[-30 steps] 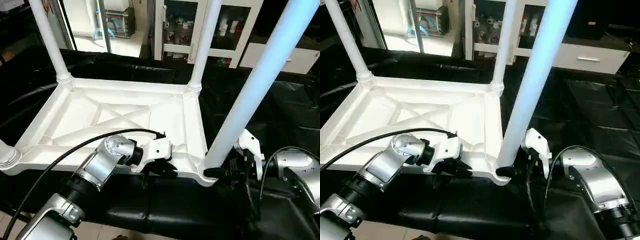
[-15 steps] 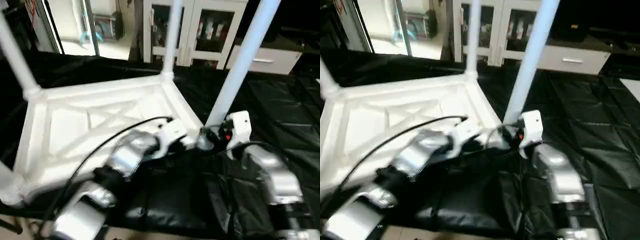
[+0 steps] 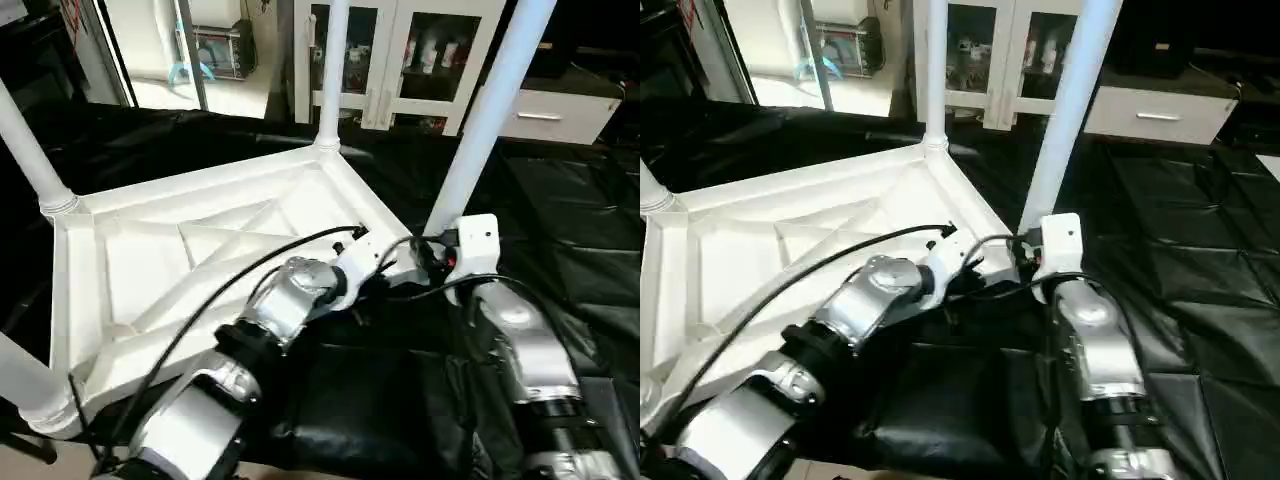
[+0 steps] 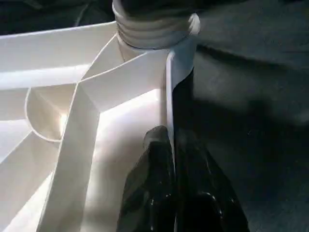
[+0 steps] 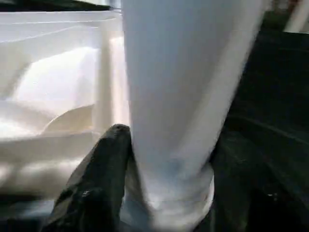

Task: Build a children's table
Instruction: Rotate leg to tighten

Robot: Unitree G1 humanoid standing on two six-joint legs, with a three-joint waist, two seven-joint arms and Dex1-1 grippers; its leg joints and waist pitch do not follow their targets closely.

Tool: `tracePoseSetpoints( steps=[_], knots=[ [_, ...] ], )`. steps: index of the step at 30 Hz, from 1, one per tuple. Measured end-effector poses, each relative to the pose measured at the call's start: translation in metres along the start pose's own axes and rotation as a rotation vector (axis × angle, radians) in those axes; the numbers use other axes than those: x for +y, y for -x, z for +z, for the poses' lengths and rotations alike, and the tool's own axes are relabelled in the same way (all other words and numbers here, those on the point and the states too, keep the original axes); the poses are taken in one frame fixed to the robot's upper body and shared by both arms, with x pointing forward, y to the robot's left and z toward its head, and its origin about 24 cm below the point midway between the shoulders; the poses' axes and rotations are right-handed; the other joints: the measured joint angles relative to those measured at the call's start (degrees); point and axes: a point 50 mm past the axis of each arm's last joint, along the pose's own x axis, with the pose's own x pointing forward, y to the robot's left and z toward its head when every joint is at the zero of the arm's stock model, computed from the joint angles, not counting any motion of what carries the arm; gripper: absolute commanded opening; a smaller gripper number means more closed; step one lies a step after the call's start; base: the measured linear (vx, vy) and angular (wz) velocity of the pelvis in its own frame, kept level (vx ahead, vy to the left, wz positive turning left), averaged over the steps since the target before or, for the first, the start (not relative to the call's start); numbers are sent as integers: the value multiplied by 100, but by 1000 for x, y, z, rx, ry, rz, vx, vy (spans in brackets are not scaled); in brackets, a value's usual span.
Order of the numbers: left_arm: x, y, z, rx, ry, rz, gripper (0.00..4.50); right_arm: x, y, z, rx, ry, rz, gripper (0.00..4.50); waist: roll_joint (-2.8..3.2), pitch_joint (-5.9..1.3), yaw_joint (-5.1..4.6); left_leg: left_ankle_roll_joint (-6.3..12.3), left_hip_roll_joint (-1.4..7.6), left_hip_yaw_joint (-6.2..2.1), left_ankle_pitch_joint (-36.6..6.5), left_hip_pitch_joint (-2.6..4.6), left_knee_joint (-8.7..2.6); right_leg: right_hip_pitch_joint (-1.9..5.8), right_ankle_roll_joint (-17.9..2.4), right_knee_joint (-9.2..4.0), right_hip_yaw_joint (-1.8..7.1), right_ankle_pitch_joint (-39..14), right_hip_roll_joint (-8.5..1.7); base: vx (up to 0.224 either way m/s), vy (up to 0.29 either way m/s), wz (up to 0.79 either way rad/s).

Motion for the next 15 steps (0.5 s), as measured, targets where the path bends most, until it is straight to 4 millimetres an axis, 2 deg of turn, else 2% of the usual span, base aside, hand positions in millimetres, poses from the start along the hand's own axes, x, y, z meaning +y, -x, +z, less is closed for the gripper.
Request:
tracePoseSetpoints(
  steps=[4, 6, 8, 9, 11, 15],
  knots=[
    [0, 25, -16, -29, -99, -127, 0, 1, 14, -3, 15, 18, 175, 314, 25, 8, -8, -2, 4, -8, 0, -3, -13, -12, 6, -1, -8, -4, 4, 0, 0, 0],
    [-6, 40, -22, -42, -137, -239, 0, 5, 23, -5, 38, 18, 301, 322, 39, 10, 31, -3, 4, -5, -2, 1, -19, -9, 10, 2, -9, -17, 3, 0, 0, 0],
    [-10, 44, -21, -53, -135, -288, 0, 4, 30, -3, 46, 34, 372, 338, 59, 23, 113, 0, 0, 12, -3, -7, -16, -11, 8, 1, -8, -18, -12, 0, 0, 0],
    [-10, 46, -21, -54, -122, -300, 0, 1, 33, -2, 58, 65, 402, 360, 59, 25, 121, 7, -4, 18, -7, -9, -12, -11, 7, 0, 0, -17, -15, 0, 0, 0],
    [-12, 48, -22, -55, -116, -318, 0, -3, 37, 3, 65, 97, 437, 363, 58, 26, 122, 12, -7, 22, -10, -9, -7, -11, 7, 0, 6, -17, -16, 0, 0, 0],
    [-15, 55, -25, -54, -104, -370, 0, -10, 52, 11, 100, 154, 570, 405, 56, 29, 144, 11, -2, 21, -9, -5, -10, -12, 11, 5, 2, -19, -15, 0, 0, 0]
  ],
)
